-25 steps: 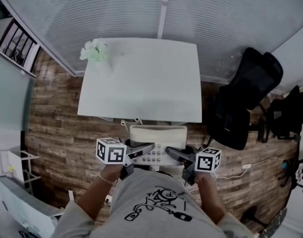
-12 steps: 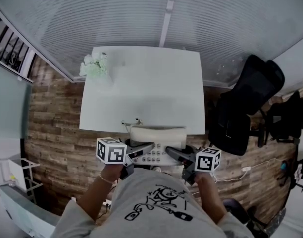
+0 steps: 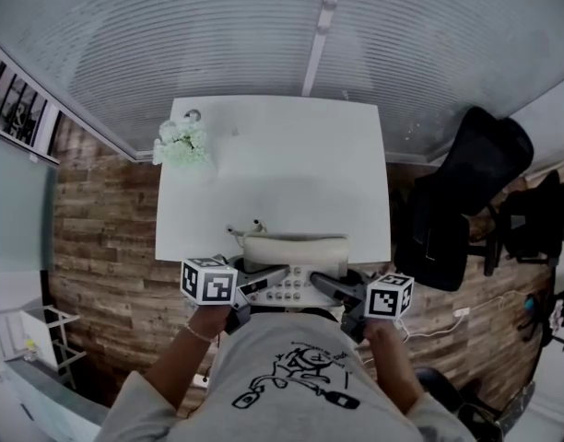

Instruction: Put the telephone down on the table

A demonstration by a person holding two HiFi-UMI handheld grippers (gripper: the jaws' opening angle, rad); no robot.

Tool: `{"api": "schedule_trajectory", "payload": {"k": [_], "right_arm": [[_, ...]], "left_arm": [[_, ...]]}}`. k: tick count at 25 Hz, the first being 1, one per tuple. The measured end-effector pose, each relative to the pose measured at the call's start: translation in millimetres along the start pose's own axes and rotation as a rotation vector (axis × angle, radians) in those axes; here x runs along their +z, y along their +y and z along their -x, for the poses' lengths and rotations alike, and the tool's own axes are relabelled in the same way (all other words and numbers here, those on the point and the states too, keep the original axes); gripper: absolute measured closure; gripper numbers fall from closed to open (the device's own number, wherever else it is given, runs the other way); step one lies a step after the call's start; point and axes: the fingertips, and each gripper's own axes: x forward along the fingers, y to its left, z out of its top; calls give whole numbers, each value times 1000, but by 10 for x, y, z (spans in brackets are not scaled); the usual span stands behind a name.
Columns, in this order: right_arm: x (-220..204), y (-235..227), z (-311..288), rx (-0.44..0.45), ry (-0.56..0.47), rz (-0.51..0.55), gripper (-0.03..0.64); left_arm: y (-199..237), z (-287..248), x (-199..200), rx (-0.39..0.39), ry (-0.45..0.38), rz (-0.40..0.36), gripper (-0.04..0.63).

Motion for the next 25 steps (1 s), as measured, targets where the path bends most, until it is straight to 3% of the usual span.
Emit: {"api": "schedule_trajectory", "payload": {"k": [25], "right_arm": [[407,-227,-217,13,24,-50,324]], "left_arm": [[282,-181,396,19,-18,39,328]]}}
